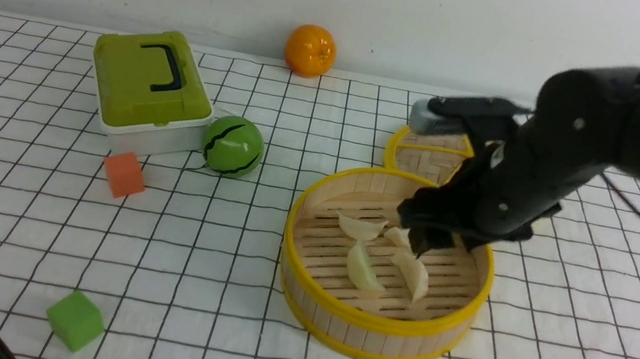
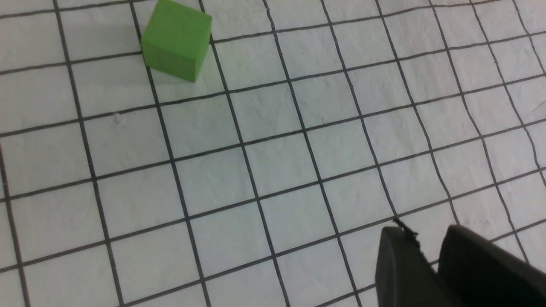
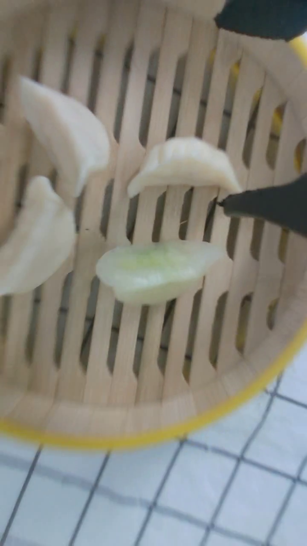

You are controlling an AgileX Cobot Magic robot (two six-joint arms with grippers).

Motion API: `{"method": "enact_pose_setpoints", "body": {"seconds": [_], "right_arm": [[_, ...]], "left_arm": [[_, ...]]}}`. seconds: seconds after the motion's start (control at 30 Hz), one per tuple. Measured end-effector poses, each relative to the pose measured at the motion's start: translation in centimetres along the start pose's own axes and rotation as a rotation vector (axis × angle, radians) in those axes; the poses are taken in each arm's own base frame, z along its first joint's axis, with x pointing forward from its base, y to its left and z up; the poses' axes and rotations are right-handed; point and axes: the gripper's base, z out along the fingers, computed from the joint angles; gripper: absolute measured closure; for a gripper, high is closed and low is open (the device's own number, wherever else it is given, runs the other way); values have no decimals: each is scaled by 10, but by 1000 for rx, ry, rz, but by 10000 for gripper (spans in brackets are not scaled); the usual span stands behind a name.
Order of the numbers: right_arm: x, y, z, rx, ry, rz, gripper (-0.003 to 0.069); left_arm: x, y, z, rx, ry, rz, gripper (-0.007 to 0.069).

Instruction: Put the dumplings into the steamer on the table with the white tablecloth.

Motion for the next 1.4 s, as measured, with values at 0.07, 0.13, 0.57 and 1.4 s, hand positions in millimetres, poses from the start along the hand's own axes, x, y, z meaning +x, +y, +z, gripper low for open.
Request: {"method": "enact_pose_setpoints", "body": {"seconds": [0.07, 0.13, 0.57, 1.4], "right_arm": [[3, 2, -35, -13, -77, -25, 231], [7, 4, -56, -20, -125, -33, 262], [125, -7, -153, -78, -499, -22, 622], [171, -16, -174, -25, -522, -85, 681]], "left_arm": [[0, 0, 0, 0, 0, 0, 482], [0, 0, 0, 0, 0, 0, 482], [0, 0, 0, 0, 0, 0, 473], [0, 0, 0, 1, 0, -1, 451]]}}
